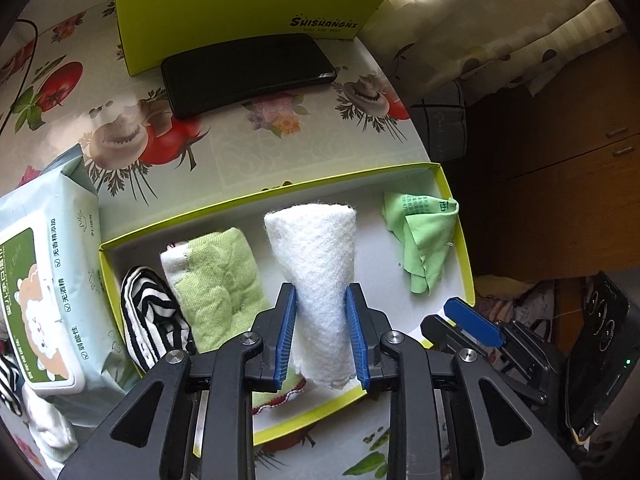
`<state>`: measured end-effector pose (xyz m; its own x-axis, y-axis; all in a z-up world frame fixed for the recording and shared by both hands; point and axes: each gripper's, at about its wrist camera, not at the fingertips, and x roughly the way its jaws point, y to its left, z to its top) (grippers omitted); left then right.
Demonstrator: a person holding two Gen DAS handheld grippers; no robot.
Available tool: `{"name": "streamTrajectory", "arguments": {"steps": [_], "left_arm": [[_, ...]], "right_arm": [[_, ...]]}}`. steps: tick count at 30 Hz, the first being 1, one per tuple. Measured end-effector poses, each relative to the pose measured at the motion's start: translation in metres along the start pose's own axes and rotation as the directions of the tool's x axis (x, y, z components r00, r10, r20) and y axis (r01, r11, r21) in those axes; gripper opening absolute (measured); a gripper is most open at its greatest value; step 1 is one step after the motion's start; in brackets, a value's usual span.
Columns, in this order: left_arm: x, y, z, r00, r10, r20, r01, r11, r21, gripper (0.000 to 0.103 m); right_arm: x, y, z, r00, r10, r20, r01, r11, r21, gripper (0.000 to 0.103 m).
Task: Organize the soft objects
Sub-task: 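Release the bright green cloth with the right tool while the left tool lowers the white towel, then move both open tools back toward the pile of soft items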
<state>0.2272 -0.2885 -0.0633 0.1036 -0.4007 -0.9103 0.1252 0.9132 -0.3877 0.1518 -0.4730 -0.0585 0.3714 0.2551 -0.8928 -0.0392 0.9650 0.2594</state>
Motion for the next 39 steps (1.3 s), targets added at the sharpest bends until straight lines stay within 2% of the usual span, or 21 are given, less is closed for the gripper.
{"name": "streamTrajectory", "arguments": {"steps": [2, 3, 4, 13, 26, 39], "left_arm": [[-0.001, 0.001, 0.000, 1.000, 0.003, 0.002, -0.003, 1.000, 0.002, 0.031], [-0.001, 0.002, -0.001, 1.000, 0.004, 0.002, -0.004, 1.000, -0.001, 0.037], [-0.002, 0.003, -0.001, 1.000, 0.003, 0.003, -0.003, 1.000, -0.004, 0.040], [-0.024, 0.006, -0.013, 1.000, 0.023, 0.010, -0.023, 1.000, 0.011, 0.040], [-0.075, 0.013, -0.045, 0.991, 0.087, 0.099, -0.093, 0.994, 0.052, 0.040], [-0.118, 0.052, -0.087, 0.976, 0.137, 0.167, -0.139, 0.990, 0.001, 0.040]], "right_arm": [[0.001, 0.002, 0.000, 1.000, 0.006, -0.003, -0.006, 1.000, -0.002, 0.032], [0.002, 0.003, 0.001, 1.000, 0.010, -0.004, -0.010, 1.000, -0.002, 0.032], [0.002, 0.004, 0.002, 1.000, 0.012, -0.005, -0.012, 1.000, -0.004, 0.032], [-0.004, 0.020, 0.003, 0.999, 0.040, -0.002, -0.040, 0.999, -0.028, 0.032], [-0.027, 0.059, -0.009, 0.997, 0.077, -0.006, -0.078, 0.993, -0.094, 0.039], [-0.039, 0.122, -0.025, 0.992, 0.118, -0.052, -0.127, 0.969, -0.214, 0.044]]}}
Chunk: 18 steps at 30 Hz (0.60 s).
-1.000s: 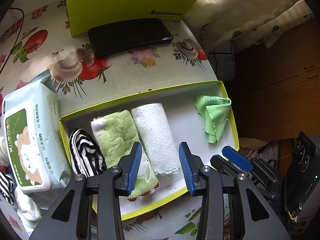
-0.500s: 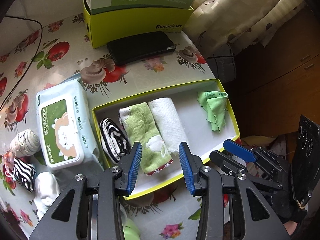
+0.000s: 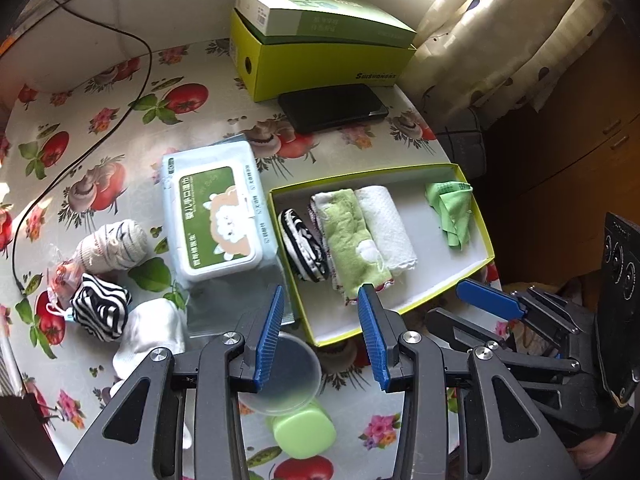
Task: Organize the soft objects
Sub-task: 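Move both open tools back toward the pile of soft items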
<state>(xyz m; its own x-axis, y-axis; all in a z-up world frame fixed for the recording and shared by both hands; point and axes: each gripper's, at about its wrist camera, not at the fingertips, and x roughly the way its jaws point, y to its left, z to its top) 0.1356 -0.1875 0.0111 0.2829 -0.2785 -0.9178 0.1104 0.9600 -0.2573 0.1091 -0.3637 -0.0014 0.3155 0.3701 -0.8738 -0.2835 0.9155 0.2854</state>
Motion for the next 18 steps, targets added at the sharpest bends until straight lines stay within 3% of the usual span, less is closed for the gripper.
{"name": "streamTrajectory", "arguments": {"steps": [18], "left_arm": [[-0.039, 0.058, -0.049, 0.998, 0.048, 0.052, -0.041, 0.992, -0.116, 0.040]], "right_arm": [[-0.002, 0.075, -0.003, 0.999, 0.042, -0.015, -0.043, 0.988, -0.147, 0.045]]}}
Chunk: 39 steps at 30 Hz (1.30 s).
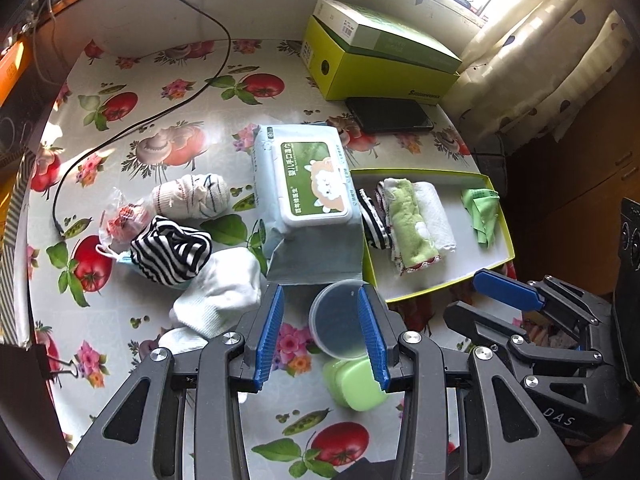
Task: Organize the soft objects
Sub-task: 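Move both open tools back toward the pile of soft items, then grasp the white mesh sock with the left tool while the right tool grasps the striped sock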
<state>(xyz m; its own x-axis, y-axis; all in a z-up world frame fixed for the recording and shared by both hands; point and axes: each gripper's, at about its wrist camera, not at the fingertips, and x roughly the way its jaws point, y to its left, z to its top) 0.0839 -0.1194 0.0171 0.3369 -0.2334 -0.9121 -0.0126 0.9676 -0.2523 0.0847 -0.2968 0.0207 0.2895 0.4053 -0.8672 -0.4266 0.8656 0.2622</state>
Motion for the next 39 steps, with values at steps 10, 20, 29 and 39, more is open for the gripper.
{"name": "streamTrajectory", "arguments": {"steps": [10, 20, 29, 39], "left_arm": [[-0.013, 0.033, -0.019, 1.000, -0.002, 0.013, 0.003, 0.998, -0.064, 0.040], [-0.017, 0.079, -0.043, 1.000, 0.020, -0.002, -0.021, 0.986, -0.168, 0.040], [-0.013, 0.110, -0.055, 0.999, 0.044, -0.023, -0.048, 0.968, -0.246, 0.040], [0.018, 0.120, -0.070, 0.994, -0.029, -0.102, -0.004, 0.948, -0.317, 0.040]], "right_arm": [[0.005, 0.032, -0.004, 0.999, 0.027, -0.030, -0.029, 0.999, -0.045, 0.045], [0.011, 0.054, -0.007, 0.996, 0.065, -0.064, -0.071, 0.993, -0.097, 0.045], [0.016, 0.062, -0.006, 0.994, 0.078, -0.082, -0.088, 0.989, -0.117, 0.045], [0.020, 0.061, -0.007, 0.992, 0.086, -0.094, -0.097, 0.989, -0.116, 0.045]]}}
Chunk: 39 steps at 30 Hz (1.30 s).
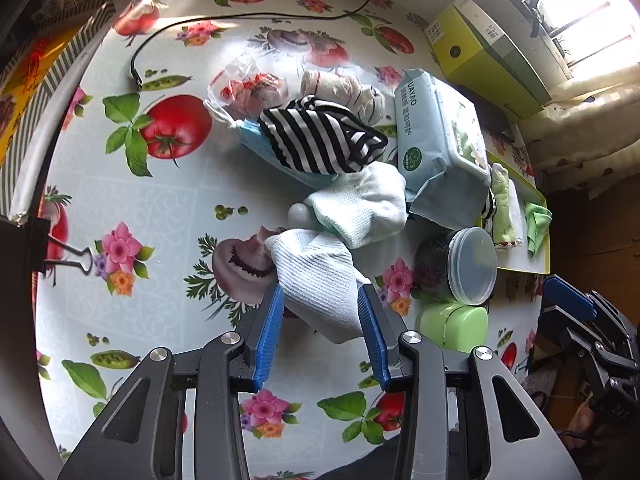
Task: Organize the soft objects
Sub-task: 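Grasp the white mesh sock with the left tool while the right tool grasps the striped sock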
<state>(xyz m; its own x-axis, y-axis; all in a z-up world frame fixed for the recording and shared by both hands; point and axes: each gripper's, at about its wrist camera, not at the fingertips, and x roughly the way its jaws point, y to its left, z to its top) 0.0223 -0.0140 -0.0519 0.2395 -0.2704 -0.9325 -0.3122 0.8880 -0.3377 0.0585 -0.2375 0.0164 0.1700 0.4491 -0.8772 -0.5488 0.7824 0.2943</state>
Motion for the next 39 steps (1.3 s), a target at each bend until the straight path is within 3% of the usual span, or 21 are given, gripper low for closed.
{"name": "streamTrajectory", "arguments": {"steps": [9, 17, 18, 20, 23, 32, 39], "left_arm": [[0.034, 0.004, 0.005, 0.998, -0.007, -0.057, 0.003, 0.998, -0.063, 0.051], [0.048, 0.005, 0.005, 0.997, 0.000, -0.080, -0.006, 0.998, -0.065, 0.051], [0.047, 0.005, 0.004, 0.997, 0.005, -0.072, -0.009, 0.998, -0.055, 0.051], [0.043, 0.005, 0.003, 0.998, 0.023, -0.061, -0.025, 0.999, -0.032, 0.036], [0.035, 0.012, 0.001, 0.999, 0.010, -0.051, -0.012, 0.999, -0.030, 0.026], [0.010, 0.032, 0.001, 1.000, -0.015, 0.009, 0.015, 0.998, -0.059, 0.020], [-0.005, 0.055, 0.003, 0.998, 0.011, 0.055, -0.005, 0.994, -0.109, 0.020]], "right_arm": [[0.006, -0.004, 0.001, 1.000, 0.001, -0.021, -0.001, 1.000, 0.005, 0.045], [0.013, -0.001, 0.009, 0.999, -0.001, -0.033, 0.001, 1.000, -0.005, 0.045], [0.014, 0.000, 0.011, 0.999, -0.001, -0.035, 0.001, 1.000, -0.008, 0.045], [0.017, 0.002, 0.015, 0.999, 0.000, -0.038, -0.001, 1.000, -0.014, 0.045], [0.024, 0.006, 0.023, 0.999, 0.003, -0.044, -0.004, 1.000, -0.031, 0.045], [0.053, 0.029, 0.062, 0.998, 0.007, -0.065, -0.015, 0.992, -0.123, 0.045], [0.096, 0.049, 0.095, 0.994, 0.007, -0.112, -0.030, 0.978, -0.205, 0.045]]}}
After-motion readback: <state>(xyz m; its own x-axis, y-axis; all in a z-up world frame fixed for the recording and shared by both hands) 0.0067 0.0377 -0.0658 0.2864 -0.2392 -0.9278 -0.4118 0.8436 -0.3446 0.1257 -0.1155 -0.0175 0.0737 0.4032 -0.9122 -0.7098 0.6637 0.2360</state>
